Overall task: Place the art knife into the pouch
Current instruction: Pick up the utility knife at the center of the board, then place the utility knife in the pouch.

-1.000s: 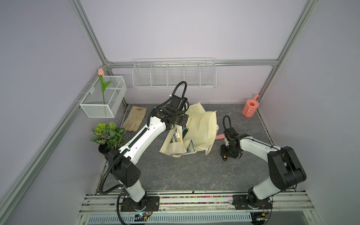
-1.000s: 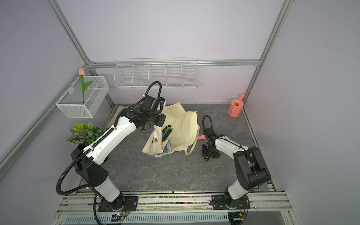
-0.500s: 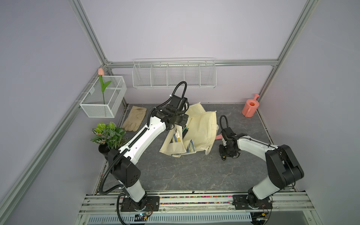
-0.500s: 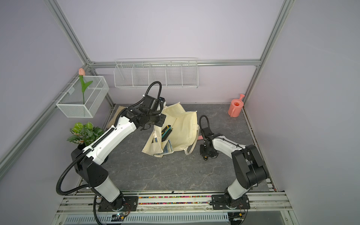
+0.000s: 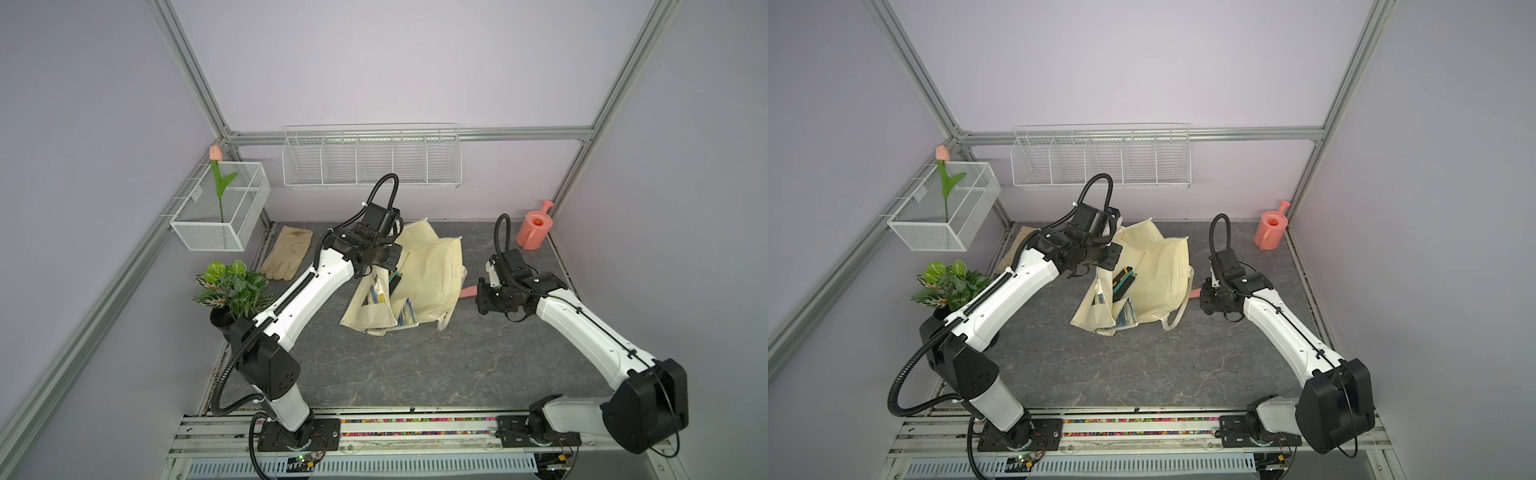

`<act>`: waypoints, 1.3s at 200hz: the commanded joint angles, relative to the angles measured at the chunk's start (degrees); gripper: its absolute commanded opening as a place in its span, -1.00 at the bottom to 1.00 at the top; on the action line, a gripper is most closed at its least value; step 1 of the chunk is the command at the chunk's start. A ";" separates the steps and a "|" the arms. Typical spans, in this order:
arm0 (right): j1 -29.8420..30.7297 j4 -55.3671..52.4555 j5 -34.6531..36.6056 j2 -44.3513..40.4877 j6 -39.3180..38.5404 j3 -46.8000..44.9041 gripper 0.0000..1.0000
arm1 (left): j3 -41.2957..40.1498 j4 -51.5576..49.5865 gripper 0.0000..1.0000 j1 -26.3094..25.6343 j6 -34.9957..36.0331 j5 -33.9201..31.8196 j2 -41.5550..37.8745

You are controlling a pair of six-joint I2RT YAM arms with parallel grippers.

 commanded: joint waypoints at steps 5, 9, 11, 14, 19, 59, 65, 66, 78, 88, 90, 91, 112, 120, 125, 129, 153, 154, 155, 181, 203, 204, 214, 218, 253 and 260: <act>1.68 -3.50 -2.48 -1.90 0.75 4.16 -0.50 | -0.29 -1.23 -1.00 -0.06 0.67 -0.16 0.63; 2.00 -3.54 -2.59 -2.08 0.88 4.89 -0.49 | -0.29 -1.23 -1.00 -0.03 0.68 -0.21 0.55; 2.23 -3.57 -2.70 -2.17 1.00 5.19 -0.50 | -0.29 -1.23 -1.00 -0.10 0.67 -0.22 0.61; 2.54 -3.55 -2.84 -2.24 1.16 5.76 -0.50 | -0.29 -1.23 -1.00 -0.08 0.67 -0.22 0.59; 3.08 -3.48 -3.13 -2.36 1.49 6.56 -0.50 | -0.29 -1.19 -1.00 -0.04 0.67 -0.10 0.71; 8.33 -1.64 -4.60 -0.62 3.79 12.56 -0.49 | -0.13 -1.41 -1.00 -0.03 0.76 0.20 0.99; 8.74 -1.09 -4.85 -0.09 4.06 13.16 -0.49 | -0.12 -1.40 -1.00 -0.05 0.76 0.26 1.02; 8.86 -1.00 -4.87 0.00 4.09 13.24 -0.49 | -0.12 -1.41 -1.00 -0.04 0.76 0.29 1.05; 9.43 0.65 -5.59 1.27 4.79 13.82 -0.49 | -0.12 -1.41 -1.00 -0.04 0.76 0.36 0.99; 10.03 2.41 -6.63 2.49 5.44 14.21 -0.49 | -0.10 -1.37 -1.00 -0.03 0.77 0.53 0.95; 10.15 2.67 -6.83 2.84 5.55 14.26 -0.49 | -0.07 -1.40 -1.00 -0.03 0.76 0.50 0.96; 10.27 2.90 -6.92 2.96 5.62 14.27 -0.49 | -0.09 -1.40 -1.00 -0.08 0.76 0.53 0.97; 11.73 7.59 -8.48 6.59 7.15 14.31 -0.49 | -0.03 -1.41 -1.00 -0.09 0.76 0.57 0.83; 12.28 9.41 -9.21 8.46 7.73 14.53 -0.49 | -0.03 -1.39 -1.00 -0.04 0.76 0.51 0.79; 12.68 10.32 -9.59 9.78 8.07 14.90 -0.49 | -0.03 -1.49 -1.00 -0.03 0.77 0.49 0.77; 13.00 10.81 -9.79 10.87 8.27 15.32 -0.49 | -0.03 -1.49 -1.00 -0.03 0.76 0.48 0.74; 14.82 13.41 -10.22 17.49 8.33 19.36 -0.49 | -0.03 -1.41 -1.00 -0.06 0.76 0.68 0.73; 14.89 13.46 -10.28 18.21 8.33 19.36 -0.49 | -0.03 -1.41 -1.00 -0.04 0.76 0.67 0.72; 14.97 13.48 -10.32 18.21 8.29 19.77 -0.49 | -0.03 -1.41 -1.00 -0.04 0.76 0.67 0.68; 16.67 13.06 -9.36 26.33 7.38 24.90 -0.50 | 0.06 -1.57 -1.00 -0.04 0.78 0.66 0.64; 17.56 13.66 -9.21 31.83 7.34 26.94 -0.51 | 0.06 -1.58 -1.00 -0.03 0.85 0.49 0.39; 17.58 13.63 -9.21 32.04 7.36 27.03 -0.51 | 0.06 -1.58 -1.00 -0.03 0.85 0.49 0.38; 17.85 13.74 -9.54 34.22 7.46 27.74 -0.51 | 0.05 -1.57 -1.00 -0.08 0.85 0.49 0.32; 18.05 13.83 -9.57 34.93 7.43 27.98 -0.51 | 0.01 -1.58 -1.00 -0.06 0.85 0.49 0.32; 18.93 14.97 -10.59 41.38 7.89 30.27 -0.52 | 0.10 -1.63 -1.00 -0.05 0.94 0.72 0.24; 19.09 15.21 -11.10 42.65 7.98 30.91 -0.52 | 0.06 -1.65 -1.00 -0.03 0.94 0.52 0.14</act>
